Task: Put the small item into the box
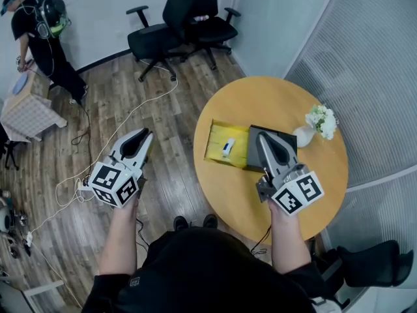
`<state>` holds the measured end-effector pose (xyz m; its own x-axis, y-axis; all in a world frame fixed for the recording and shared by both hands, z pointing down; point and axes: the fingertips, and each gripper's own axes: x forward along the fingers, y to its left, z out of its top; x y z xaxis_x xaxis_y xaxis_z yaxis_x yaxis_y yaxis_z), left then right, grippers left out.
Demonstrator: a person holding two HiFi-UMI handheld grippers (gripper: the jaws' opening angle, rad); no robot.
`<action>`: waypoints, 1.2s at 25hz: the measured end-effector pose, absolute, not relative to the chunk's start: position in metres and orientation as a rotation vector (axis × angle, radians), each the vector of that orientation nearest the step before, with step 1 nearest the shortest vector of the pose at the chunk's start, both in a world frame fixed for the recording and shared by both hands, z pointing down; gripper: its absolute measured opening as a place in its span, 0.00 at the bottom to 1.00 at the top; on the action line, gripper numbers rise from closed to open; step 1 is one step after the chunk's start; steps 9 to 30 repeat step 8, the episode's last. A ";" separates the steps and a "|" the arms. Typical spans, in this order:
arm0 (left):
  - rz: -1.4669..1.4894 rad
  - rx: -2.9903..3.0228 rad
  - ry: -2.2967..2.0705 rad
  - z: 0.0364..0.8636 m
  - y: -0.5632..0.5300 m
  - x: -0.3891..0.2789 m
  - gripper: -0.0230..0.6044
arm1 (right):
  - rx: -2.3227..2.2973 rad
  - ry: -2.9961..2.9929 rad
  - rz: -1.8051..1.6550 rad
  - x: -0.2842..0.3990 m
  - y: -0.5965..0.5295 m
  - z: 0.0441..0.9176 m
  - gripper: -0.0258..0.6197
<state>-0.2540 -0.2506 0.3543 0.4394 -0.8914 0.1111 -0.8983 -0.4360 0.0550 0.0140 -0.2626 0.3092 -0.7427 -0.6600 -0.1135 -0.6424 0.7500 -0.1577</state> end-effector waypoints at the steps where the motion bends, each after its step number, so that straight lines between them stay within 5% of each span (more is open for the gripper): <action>1: 0.099 2.576 -1.604 0.354 -0.251 -0.253 0.13 | -1.045 2.785 -0.162 0.015 -0.262 0.309 0.09; 30: 0.099 2.586 -1.593 0.351 -0.251 -0.249 0.13 | -1.051 2.784 -0.161 0.017 -0.262 0.308 0.09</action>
